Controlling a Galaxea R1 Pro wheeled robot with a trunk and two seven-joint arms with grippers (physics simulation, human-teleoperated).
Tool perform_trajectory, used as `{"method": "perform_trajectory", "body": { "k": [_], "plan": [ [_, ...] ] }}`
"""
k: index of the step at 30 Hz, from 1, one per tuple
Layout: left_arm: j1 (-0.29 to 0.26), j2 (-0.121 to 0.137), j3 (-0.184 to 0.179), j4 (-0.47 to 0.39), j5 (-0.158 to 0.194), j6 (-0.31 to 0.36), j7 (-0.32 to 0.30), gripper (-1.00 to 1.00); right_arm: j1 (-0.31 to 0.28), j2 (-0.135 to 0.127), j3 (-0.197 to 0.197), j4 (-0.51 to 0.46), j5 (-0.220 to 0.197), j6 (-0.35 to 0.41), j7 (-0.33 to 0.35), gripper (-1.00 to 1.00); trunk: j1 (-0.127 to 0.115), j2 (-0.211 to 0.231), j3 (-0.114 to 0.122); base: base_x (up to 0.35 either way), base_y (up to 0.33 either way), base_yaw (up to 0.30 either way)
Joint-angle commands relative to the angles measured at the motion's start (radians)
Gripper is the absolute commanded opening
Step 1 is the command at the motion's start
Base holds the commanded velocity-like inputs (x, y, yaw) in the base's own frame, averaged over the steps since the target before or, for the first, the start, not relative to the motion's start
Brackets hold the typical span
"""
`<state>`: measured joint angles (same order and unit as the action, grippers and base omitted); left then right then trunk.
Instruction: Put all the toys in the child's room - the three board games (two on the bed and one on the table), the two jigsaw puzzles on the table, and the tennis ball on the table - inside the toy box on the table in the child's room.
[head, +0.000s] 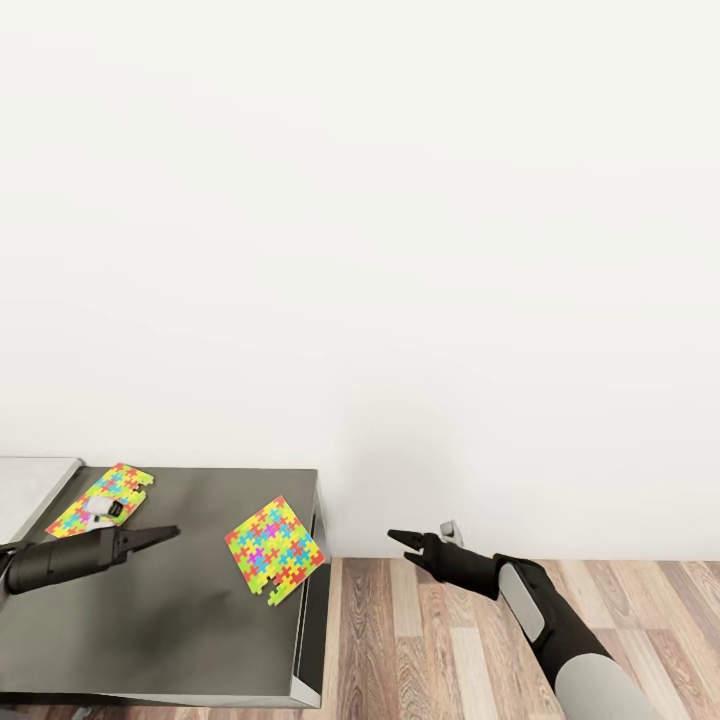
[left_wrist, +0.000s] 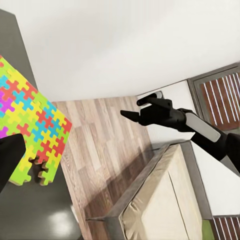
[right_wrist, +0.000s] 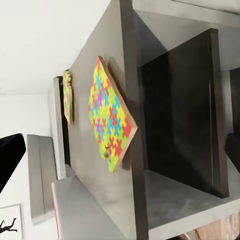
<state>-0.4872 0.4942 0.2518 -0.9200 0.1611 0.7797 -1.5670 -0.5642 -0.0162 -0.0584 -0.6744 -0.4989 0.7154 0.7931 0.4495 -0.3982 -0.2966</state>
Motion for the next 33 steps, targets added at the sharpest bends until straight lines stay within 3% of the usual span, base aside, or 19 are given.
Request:
{"method": "perform_trajectory", "body": {
  "k": [1,16,26,33],
  "plan": [
    [-0.001,0.000,0.001,-0.001,0.000,0.011,-0.004,1.00,-0.001,0.003,-0.002,0.000,-0.002,0.006,0.000,1.00,0.001,-0.002,-0.002,0.000,0.000,0.000],
    [-0.001,-0.009,0.004,-0.014,0.003,0.016,-0.004,1.00,-0.007,0.048,-0.004,0.010,-0.003,0.042,-0.022,1.00,0.001,-0.002,-0.002,0.000,0.059,0.000],
    [0.001,-0.024,0.002,-0.123,0.007,0.080,-0.004,1.00,-0.035,0.058,-0.005,0.032,-0.004,0.107,-0.023,1.00,0.001,-0.002,-0.002,0.000,0.065,0.000],
    [0.001,-0.045,-0.001,-0.141,0.011,0.091,-0.004,1.00,-0.038,0.073,-0.005,0.043,-0.002,0.114,-0.036,1.00,0.001,-0.002,-0.002,0.000,0.090,0.000]
  ]
}}
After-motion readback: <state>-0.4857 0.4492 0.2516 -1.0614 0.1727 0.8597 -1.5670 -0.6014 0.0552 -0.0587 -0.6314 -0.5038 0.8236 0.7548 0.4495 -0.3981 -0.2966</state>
